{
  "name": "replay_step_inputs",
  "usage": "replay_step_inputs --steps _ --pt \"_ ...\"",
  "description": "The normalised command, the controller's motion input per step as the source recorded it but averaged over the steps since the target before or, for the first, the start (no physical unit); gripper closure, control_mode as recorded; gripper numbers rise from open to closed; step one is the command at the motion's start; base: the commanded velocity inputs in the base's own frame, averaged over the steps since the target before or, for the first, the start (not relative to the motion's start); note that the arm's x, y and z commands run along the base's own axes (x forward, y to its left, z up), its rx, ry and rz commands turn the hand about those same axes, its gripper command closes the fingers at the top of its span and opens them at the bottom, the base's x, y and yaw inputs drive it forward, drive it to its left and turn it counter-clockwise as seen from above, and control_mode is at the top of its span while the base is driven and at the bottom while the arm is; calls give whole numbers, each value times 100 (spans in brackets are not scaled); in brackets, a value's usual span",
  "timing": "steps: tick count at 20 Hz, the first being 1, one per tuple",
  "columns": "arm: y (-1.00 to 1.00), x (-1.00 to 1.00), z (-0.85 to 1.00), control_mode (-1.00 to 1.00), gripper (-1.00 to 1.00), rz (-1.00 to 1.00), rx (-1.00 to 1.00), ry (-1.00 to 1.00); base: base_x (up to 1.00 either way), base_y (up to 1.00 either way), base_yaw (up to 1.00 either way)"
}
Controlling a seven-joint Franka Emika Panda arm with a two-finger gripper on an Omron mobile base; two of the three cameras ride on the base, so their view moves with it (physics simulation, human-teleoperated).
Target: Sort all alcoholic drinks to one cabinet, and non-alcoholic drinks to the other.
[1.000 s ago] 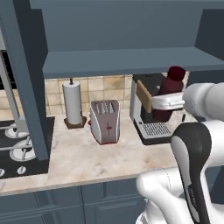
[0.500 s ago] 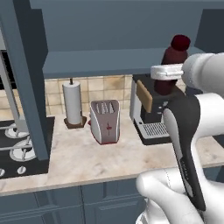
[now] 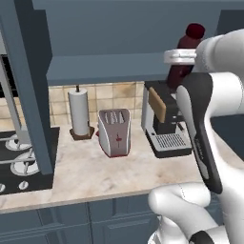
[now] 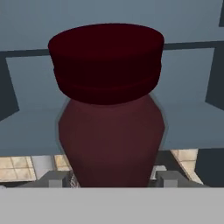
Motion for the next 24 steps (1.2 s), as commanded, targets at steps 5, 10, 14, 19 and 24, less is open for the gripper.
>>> replay_step_inputs --steps 5,10,14,19,24 --pt "-14 80 -7 -100 100 0 3 -2 0 0 0" --pt "-14 80 0 -100 100 0 0 -2 0 0 0" --pt "-12 92 0 -100 100 0 1 0 0 0 0" --pt "-17 92 -4 -100 100 0 1 0 0 0 0" --pt "-17 84 -21 -100 100 0 0 0 0 0 0"
